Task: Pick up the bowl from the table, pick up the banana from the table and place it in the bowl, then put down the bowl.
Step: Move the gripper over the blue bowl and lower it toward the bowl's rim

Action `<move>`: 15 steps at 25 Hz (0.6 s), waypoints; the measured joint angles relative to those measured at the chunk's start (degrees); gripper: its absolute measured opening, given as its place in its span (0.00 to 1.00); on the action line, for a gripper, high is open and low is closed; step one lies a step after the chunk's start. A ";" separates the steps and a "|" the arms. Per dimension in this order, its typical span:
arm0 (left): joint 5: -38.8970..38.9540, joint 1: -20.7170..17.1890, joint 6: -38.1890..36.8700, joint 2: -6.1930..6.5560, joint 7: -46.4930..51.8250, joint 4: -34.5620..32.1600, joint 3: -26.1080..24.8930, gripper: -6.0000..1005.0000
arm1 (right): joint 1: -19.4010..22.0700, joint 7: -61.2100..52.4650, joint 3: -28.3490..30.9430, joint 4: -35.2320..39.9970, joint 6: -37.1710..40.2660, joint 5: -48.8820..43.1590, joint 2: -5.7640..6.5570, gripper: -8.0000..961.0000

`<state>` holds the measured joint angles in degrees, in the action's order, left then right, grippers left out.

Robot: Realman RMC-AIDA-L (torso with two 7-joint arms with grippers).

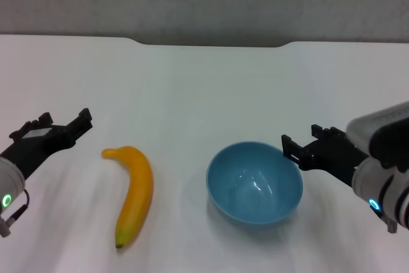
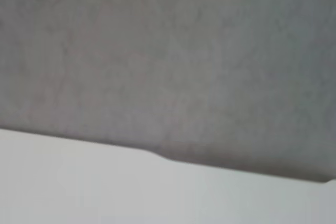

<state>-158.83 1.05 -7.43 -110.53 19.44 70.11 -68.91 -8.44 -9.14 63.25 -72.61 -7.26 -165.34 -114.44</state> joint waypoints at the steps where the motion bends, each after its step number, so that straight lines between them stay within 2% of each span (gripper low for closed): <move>1: 0.00 0.00 0.00 0.00 0.00 0.00 0.00 0.86 | -0.19 0.70 0.17 -1.28 -2.43 -0.03 -0.11 0.69; 4: 0.21 -0.12 6.80 -1.38 -2.20 2.41 -2.78 0.86 | -1.19 1.08 0.31 -2.81 -7.09 0.00 -0.21 0.69; 7: 0.24 0.22 12.17 -3.41 -5.64 2.88 -5.57 0.86 | -1.38 0.76 0.44 -2.82 -8.33 0.45 -0.34 0.69; 11: 0.31 0.13 15.23 -5.35 -9.77 3.49 -7.86 0.86 | -1.54 0.76 1.00 -1.38 -8.85 1.41 -0.41 0.70; 15: 0.75 0.20 15.59 -5.84 -10.89 3.48 -8.35 0.86 | -2.05 0.72 1.13 0.62 -8.37 2.74 -0.53 0.70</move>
<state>-158.08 1.25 8.16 -116.36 8.55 73.59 -77.26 -10.49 -8.41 64.37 -71.99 -15.63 -162.60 -114.97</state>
